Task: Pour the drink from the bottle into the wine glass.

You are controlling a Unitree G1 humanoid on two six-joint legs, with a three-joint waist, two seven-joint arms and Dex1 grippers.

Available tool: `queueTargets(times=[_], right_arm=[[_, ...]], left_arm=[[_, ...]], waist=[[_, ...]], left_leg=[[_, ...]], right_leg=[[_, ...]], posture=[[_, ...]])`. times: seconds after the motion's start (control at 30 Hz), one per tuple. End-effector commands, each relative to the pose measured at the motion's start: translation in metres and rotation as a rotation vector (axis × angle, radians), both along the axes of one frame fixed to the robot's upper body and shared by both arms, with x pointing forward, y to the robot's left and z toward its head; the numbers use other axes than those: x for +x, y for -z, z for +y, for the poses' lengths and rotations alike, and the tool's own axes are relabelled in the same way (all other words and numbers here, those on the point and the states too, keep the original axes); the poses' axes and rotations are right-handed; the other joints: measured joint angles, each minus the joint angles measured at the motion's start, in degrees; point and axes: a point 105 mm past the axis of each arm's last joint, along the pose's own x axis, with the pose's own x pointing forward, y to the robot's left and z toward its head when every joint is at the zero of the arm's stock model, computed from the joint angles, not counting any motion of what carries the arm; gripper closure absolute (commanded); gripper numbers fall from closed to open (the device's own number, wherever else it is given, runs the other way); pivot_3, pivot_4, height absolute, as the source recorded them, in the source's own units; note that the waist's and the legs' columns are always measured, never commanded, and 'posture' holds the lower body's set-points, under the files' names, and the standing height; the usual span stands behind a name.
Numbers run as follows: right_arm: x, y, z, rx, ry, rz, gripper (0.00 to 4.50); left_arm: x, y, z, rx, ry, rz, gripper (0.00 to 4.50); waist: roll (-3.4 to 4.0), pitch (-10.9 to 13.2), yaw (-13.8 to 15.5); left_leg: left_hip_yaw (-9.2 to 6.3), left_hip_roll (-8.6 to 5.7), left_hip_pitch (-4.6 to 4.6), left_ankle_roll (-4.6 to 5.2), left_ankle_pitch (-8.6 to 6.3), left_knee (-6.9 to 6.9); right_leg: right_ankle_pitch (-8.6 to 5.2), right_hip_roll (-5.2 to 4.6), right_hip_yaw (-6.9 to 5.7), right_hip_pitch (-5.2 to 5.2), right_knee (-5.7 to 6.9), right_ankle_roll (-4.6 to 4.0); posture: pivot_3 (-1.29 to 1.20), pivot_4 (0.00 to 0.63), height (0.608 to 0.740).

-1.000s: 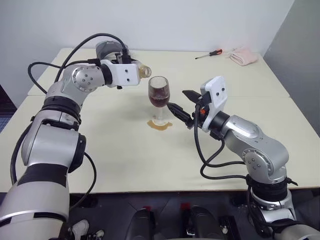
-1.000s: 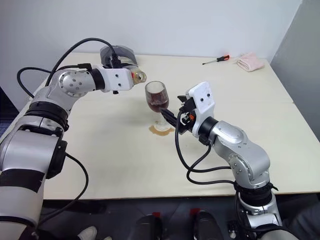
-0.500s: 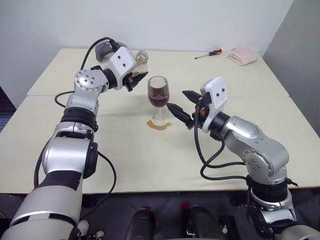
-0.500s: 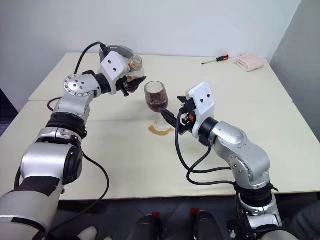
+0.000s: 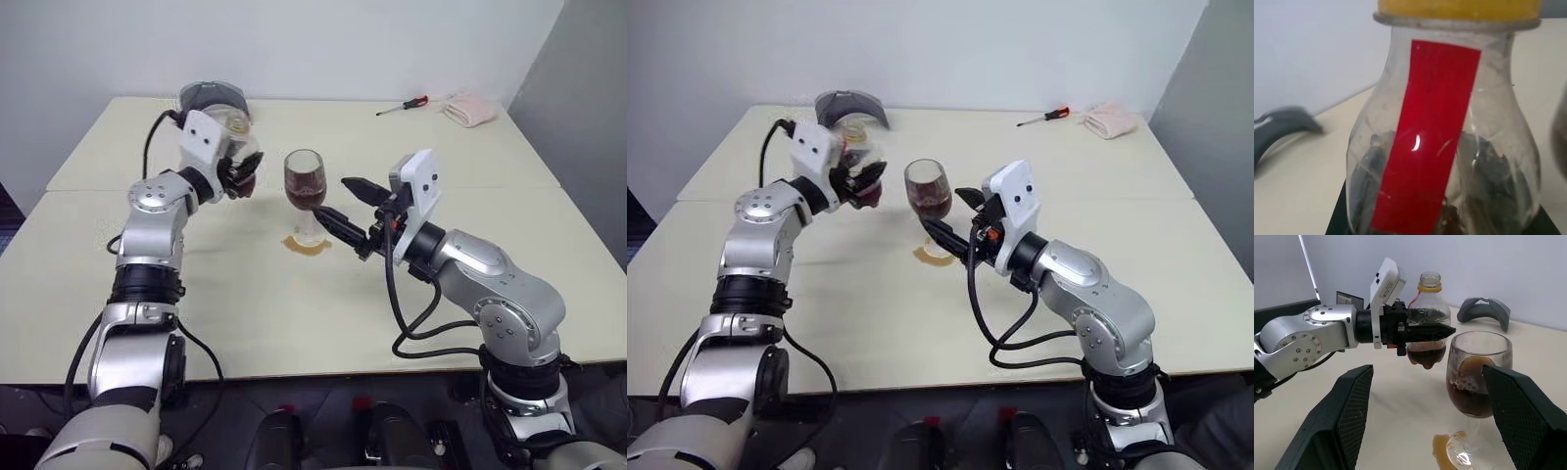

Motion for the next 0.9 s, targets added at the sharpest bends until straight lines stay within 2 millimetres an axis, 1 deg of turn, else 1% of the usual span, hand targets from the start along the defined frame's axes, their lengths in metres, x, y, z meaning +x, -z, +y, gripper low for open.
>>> queueTargets(times=[0.03,0.13,0.27,0.33,0.43,0.6,0.73,0.9], right_arm=[[-0.008,-0.015,0.000,0.040,-0.024,-0.061,0.72],[-0.009,-0.014,0.000,0.043,-0.026,-0.058,0.72],[-0.009,-0.014,0.002,0.045,-0.031,-0.055,0.72],[-0.009,-0.013,0.003,0.045,-0.040,-0.055,0.72],[-0.012,-0.011,0.006,0.030,-0.072,-0.064,0.72],[-0.011,-0.009,0.006,0.015,-0.090,-0.073,0.72],[-0.008,-0.008,0.005,0.010,-0.086,-0.075,0.72],[-0.007,-0.007,0.003,0.007,-0.077,-0.078,0.72]], left_arm=[[-0.008,-0.015,0.016,-0.049,-0.086,-0.065,2.85],[-0.012,0.001,0.027,-0.101,-0.139,-0.038,2.85],[-0.014,0.014,0.034,-0.168,-0.172,-0.007,2.85],[-0.014,0.018,0.038,-0.198,-0.191,0.004,2.85],[-0.011,0.025,0.050,-0.266,-0.248,0.031,2.85],[-0.008,0.031,0.060,-0.301,-0.298,0.047,2.85],[-0.006,0.039,0.063,-0.296,-0.314,0.065,2.85],[-0.004,0.045,0.066,-0.292,-0.337,0.077,2.85]], waist=[[0.00,0.0,0.0],[0.00,0.0,0.0],[0.00,0.0,0.0],[-0.01,0.0,0.2],[-0.03,0.0,0.2],[-0.03,0.0,0.1],[-0.03,0.0,0.1],[-0.04,0.0,0.1]], left_leg=[[0.00,0.00,0.01,0.00,0.00,0.00],[0.02,0.00,0.04,0.00,0.00,0.00],[0.00,-0.01,0.05,0.00,0.00,0.00],[0.00,-0.01,0.05,0.00,0.00,0.00],[0.01,-0.02,0.06,0.00,0.00,0.00],[0.01,-0.01,0.09,0.00,0.00,-0.02],[0.01,-0.02,0.09,0.00,0.00,-0.02],[0.01,-0.01,0.08,0.00,0.00,-0.03]], right_leg=[[0.00,0.00,-0.01,0.01,0.00,0.00],[0.00,-0.02,0.01,0.03,0.00,0.00],[0.00,-0.05,-0.01,0.04,0.00,0.00],[0.00,-0.05,-0.02,0.05,0.00,0.00],[0.00,-0.06,-0.01,0.06,-0.01,0.01],[0.00,-0.05,-0.02,0.07,-0.01,0.02],[0.00,-0.05,-0.02,0.08,-0.02,0.02],[0.00,-0.06,-0.03,0.08,-0.03,0.02]], posture=[[0.00,0.150,0.740],[0.00,0.150,0.740],[0.00,0.150,0.740],[0.00,0.150,0.740],[0.00,0.150,0.740],[0.00,0.150,0.740],[0.00,0.150,0.740],[0.00,0.150,0.740]])
